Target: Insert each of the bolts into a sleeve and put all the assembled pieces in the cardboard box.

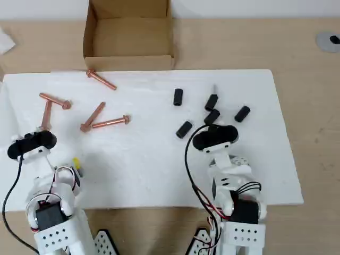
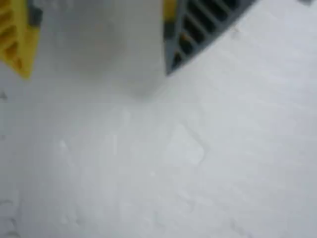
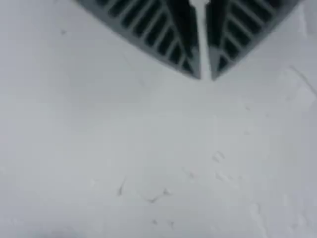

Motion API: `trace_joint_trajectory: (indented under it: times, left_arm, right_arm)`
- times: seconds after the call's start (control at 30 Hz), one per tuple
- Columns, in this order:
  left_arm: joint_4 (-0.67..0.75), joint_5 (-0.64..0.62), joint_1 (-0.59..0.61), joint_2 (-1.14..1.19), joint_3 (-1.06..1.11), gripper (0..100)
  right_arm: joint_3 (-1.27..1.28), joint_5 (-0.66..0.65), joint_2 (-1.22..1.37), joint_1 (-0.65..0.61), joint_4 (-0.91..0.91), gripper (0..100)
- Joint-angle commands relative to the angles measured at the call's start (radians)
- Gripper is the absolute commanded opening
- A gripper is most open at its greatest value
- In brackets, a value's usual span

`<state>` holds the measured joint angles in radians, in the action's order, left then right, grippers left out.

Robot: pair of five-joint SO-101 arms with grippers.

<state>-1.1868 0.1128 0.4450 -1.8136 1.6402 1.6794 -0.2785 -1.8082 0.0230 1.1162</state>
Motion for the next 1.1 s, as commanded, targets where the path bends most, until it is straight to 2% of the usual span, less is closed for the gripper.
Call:
trace_joint_trajectory:
  times: [0.0,0.07,0.13,0.23,0.33,0.43,0.53,0.63,0.73,0.9,1.07]
  left_arm:
    - [0.017,0.017,0.017,-0.008,-0.041,11]
    - [0.020,0.040,0.018,-0.008,-0.043,0]
    - [0.026,0.049,0.018,-0.008,-0.054,2]
    - [0.028,0.092,0.017,-0.008,-0.118,0]
    - [0.034,0.091,0.015,-0.001,-0.175,2]
    - [0.051,0.097,0.017,0.074,-0.216,1]
    - [0.132,0.092,0.017,0.251,-0.319,1]
    - [0.192,0.092,0.015,0.545,-0.542,1]
    - [0.172,0.091,0.014,0.931,-0.864,1]
    - [-0.012,0.017,0.012,1.501,-1.456,1]
    - [-0.201,-0.043,-0.049,1.859,-1.900,1]
  right_arm:
    - [-0.016,-0.017,-0.111,-0.008,0.005,1.0]
    - [-0.045,-0.017,-0.111,-0.007,0.014,0.9]
    - [-0.102,-0.017,-0.110,-0.007,0.035,0.9]
    - [-0.186,-0.025,-0.107,-0.005,0.075,0.9]
    - [-0.254,-0.118,-0.053,0.013,0.117,1.2]
    - [-0.343,-0.173,0.117,0.088,0.118,1.2]
    - [-0.532,-0.199,0.380,0.137,0.086,1.2]
    - [-0.820,-0.199,0.693,0.156,0.055,1.2]
    - [-1.158,-0.199,1.017,0.151,0.103,1.2]
    - [-1.685,-0.201,1.481,0.140,0.282,1.2]
    - [-2.051,-0.199,1.816,0.087,0.499,1.2]
